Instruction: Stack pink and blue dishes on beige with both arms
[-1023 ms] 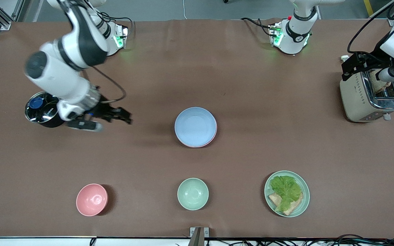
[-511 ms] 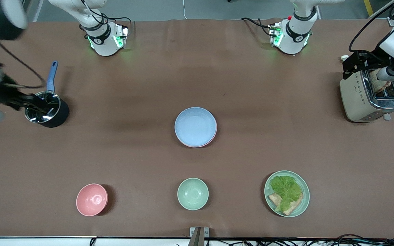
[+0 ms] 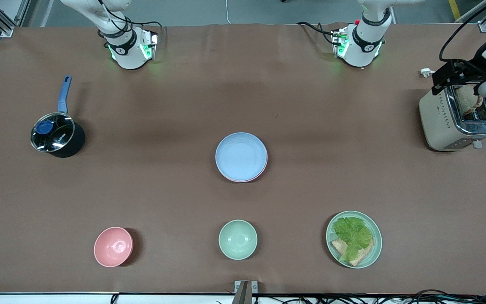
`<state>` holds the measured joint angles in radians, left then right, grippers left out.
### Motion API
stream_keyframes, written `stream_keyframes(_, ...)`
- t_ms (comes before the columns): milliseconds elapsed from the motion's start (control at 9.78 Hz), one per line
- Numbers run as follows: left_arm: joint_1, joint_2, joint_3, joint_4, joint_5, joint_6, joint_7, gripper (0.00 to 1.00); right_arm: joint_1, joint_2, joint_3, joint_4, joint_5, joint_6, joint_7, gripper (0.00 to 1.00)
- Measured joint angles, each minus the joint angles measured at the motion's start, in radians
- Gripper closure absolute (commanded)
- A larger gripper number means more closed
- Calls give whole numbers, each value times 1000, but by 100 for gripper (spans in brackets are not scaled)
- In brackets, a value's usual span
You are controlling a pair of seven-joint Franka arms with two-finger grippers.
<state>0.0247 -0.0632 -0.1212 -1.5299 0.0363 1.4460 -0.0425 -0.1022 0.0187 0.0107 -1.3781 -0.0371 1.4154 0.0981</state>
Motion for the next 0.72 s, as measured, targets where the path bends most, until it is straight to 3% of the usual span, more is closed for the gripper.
stream_keyframes(307, 0, 0, 0, 30, 0, 0, 0, 0, 0, 20, -15, -71, 1, 39, 2, 0)
stream_keyframes(716, 0, 0, 0, 33, 0, 0, 0, 0, 28, 19, -83, -83, 8, 44, 2, 0)
